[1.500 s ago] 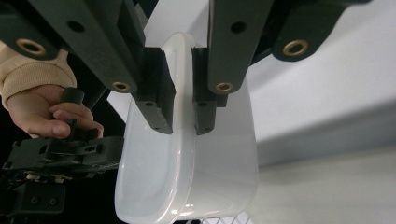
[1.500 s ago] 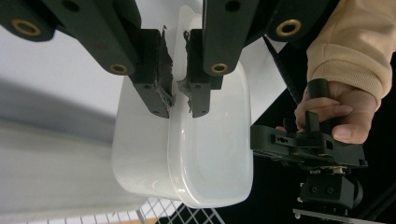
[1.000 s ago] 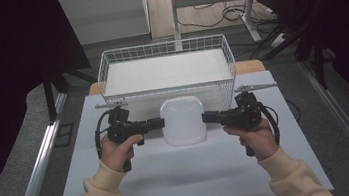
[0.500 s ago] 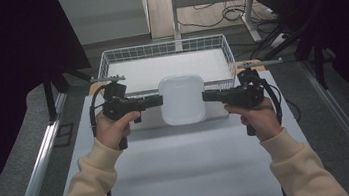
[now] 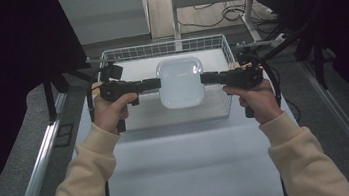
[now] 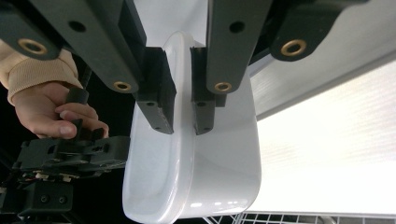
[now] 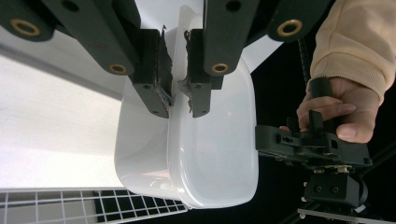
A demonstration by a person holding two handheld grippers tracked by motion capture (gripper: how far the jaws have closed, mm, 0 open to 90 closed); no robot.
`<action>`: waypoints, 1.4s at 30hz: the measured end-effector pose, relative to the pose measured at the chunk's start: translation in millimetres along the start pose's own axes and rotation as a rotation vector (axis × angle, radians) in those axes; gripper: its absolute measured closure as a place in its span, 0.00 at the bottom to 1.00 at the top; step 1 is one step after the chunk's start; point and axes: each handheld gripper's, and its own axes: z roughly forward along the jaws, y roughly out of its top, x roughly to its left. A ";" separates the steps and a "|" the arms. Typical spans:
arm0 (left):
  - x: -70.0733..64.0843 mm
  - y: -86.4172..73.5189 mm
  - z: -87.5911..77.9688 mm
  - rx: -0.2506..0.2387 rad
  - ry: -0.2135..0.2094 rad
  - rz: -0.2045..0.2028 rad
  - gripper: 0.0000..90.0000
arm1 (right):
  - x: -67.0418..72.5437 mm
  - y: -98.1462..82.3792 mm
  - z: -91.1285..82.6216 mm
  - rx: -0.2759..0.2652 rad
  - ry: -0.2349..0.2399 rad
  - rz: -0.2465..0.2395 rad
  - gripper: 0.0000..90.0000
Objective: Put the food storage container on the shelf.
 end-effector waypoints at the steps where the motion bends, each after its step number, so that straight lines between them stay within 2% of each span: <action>1: 1.0 2.2 0.2 -0.001 -0.004 -0.002 0.89 | -0.2 5.2 0.2 0.003 -0.003 -0.005 0.89; 5: 5.5 14.0 -1.0 -0.010 -0.011 0.001 0.89 | 0.5 15.1 0.8 0.006 -0.008 -0.015 0.89; 9: 13.0 27.8 -1.6 -0.009 -0.013 -0.011 0.89 | -1.9 34.1 7.0 0.011 -0.015 -0.013 0.89; 11: 17.1 34.4 -1.0 -0.006 -0.010 -0.017 0.89 | -2.8 36.8 8.3 0.014 -0.017 -0.013 0.89; 16: 27.8 47.1 1.1 0.006 -0.005 -0.035 0.89 | -13.0 50.9 18.7 0.029 -0.012 0.015 0.89; 17: 36.5 52.0 3.3 0.020 -0.009 -0.048 0.89 | -18.0 54.9 23.5 0.036 -0.008 0.032 0.89; 18: 36.5 52.0 3.3 0.020 -0.009 -0.048 0.89 | -18.0 54.9 23.5 0.036 -0.008 0.032 0.89; 25: 70.0 56.3 15.7 0.053 -0.037 -0.135 0.89 | -39.7 63.0 44.9 0.081 -0.019 0.095 0.88; 27: 79.7 57.4 21.4 0.063 -0.033 -0.160 0.89 | -49.0 64.3 52.6 0.098 -0.020 0.126 0.88; 28: 79.7 57.4 21.4 0.063 -0.033 -0.160 0.89 | -49.0 64.3 52.6 0.098 -0.020 0.126 0.88; 29: 85.1 59.6 23.2 0.051 -0.040 -0.190 0.89 | -54.6 66.1 56.9 0.100 -0.026 0.145 0.87; 32: 88.8 62.0 25.1 0.045 -0.042 -0.205 0.89 | -59.5 69.2 60.3 0.100 -0.024 0.171 0.87; 33: 91.3 63.9 26.6 0.043 -0.042 -0.220 0.89 | -64.8 72.6 64.3 0.103 -0.031 0.193 0.86; 34: 93.3 65.5 27.9 0.043 -0.040 -0.234 0.89 | -64.8 72.6 64.3 0.103 -0.031 0.193 0.86; 35: 97.5 67.6 30.5 0.041 -0.039 -0.263 0.88 | -70.0 76.1 68.4 0.108 -0.035 0.222 0.84; 37: 100.9 68.7 32.5 0.040 -0.038 -0.279 0.87 | -72.2 77.0 70.1 0.109 -0.038 0.233 0.84; 38: 103.7 69.2 33.9 0.037 -0.038 -0.296 0.86 | -75.5 78.5 72.8 0.112 -0.041 0.255 0.83; 39: 109.9 69.3 37.0 0.027 -0.044 -0.333 0.85 | -81.2 79.7 77.0 0.107 -0.043 0.290 0.82; 40: 109.9 69.3 37.0 0.027 -0.044 -0.333 0.84 | -81.2 79.7 77.0 0.107 -0.043 0.290 0.82; 41: 113.3 69.1 38.3 0.021 -0.048 -0.349 0.83 | -85.4 80.1 80.4 0.098 -0.045 0.329 0.82; 42: 116.0 68.9 39.6 0.016 -0.052 -0.366 0.83 | -85.4 80.1 80.4 0.098 -0.045 0.329 0.82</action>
